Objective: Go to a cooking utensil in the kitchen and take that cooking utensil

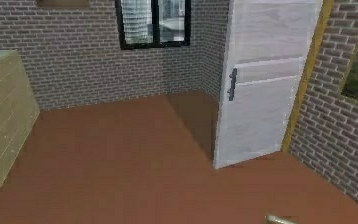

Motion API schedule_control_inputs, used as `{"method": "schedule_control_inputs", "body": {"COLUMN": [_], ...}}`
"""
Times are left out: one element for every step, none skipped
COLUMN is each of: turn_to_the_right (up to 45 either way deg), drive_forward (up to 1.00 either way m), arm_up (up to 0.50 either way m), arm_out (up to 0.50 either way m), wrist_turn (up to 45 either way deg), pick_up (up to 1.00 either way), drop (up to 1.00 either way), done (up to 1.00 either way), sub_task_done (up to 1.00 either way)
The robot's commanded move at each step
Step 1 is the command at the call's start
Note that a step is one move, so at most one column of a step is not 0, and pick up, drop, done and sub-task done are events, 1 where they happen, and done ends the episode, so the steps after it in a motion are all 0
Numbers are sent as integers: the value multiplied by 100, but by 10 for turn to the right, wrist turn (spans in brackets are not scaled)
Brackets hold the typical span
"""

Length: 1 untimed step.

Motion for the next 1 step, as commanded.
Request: {"method": "schedule_control_inputs", "body": {"turn_to_the_right": [0], "drive_forward": [100], "arm_up": [0], "arm_out": [0], "wrist_turn": [0], "pick_up": [0], "drop": [0], "done": [0], "sub_task_done": [0]}}
